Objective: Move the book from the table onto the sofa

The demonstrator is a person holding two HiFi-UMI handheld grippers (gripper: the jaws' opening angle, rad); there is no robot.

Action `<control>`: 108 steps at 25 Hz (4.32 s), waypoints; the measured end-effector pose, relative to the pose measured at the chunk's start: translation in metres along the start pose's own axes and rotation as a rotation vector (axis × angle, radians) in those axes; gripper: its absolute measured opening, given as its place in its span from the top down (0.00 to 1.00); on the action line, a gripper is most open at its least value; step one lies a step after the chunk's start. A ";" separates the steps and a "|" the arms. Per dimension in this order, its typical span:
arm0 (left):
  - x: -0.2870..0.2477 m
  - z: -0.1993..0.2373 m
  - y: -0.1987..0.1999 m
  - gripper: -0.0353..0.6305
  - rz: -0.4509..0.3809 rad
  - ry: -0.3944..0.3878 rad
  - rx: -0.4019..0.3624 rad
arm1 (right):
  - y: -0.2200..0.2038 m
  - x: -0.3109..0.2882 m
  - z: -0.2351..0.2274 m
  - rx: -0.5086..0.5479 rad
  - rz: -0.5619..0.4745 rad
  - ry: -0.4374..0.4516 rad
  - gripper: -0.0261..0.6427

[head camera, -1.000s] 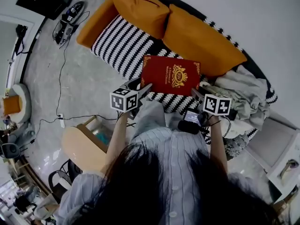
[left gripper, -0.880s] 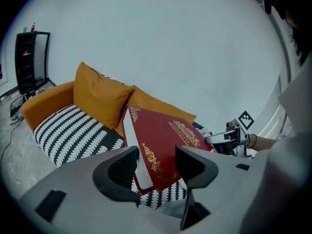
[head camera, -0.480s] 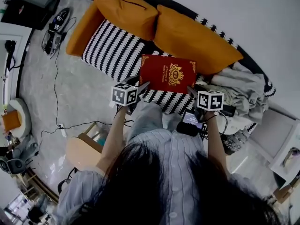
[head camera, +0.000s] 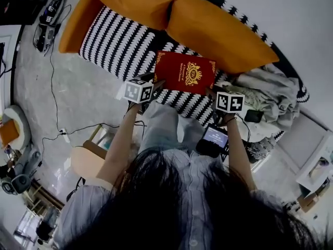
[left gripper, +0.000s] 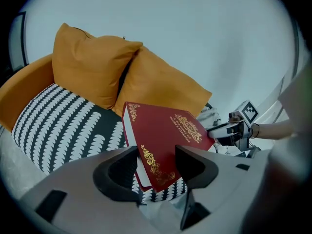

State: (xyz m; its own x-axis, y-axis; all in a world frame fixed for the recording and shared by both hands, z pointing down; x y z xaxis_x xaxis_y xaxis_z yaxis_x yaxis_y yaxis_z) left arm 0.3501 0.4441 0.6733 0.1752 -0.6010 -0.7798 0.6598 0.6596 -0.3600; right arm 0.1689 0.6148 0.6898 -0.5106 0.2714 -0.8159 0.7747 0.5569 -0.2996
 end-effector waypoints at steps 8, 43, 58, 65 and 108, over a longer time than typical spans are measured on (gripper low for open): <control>-0.049 0.039 -0.013 0.57 0.095 -0.008 -0.028 | -0.013 -0.053 -0.025 -0.064 0.033 -0.025 0.70; -0.051 0.011 0.008 0.61 0.010 -0.098 0.019 | 0.014 -0.037 -0.020 0.093 -0.080 -0.026 0.80; 0.065 -0.074 0.032 0.61 -0.282 -0.099 -0.045 | 0.054 0.056 0.078 0.313 -0.226 0.098 0.83; 0.108 -0.103 0.029 0.62 -0.402 -0.071 -0.028 | 0.067 0.094 0.099 0.367 -0.276 0.123 0.84; 0.227 -0.163 -0.151 0.75 -0.817 0.308 0.296 | -0.005 0.110 0.192 0.823 -0.146 0.390 0.87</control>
State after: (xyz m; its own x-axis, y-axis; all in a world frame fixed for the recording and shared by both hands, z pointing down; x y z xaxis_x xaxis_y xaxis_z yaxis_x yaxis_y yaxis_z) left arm 0.1715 0.2816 0.4670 -0.6013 -0.6546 -0.4581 0.6606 -0.0848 -0.7459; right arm 0.1807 0.4910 0.5069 -0.5981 0.5706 -0.5627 0.6375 -0.0867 -0.7656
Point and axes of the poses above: the fingertips, and each gripper's own axes: x backward along the fingers, z to its left, y out of its top, the point moved 2 cm from there along x, backward along the fingers, and after that the axes turned 5 degrees about x, right-handed, at the moved point
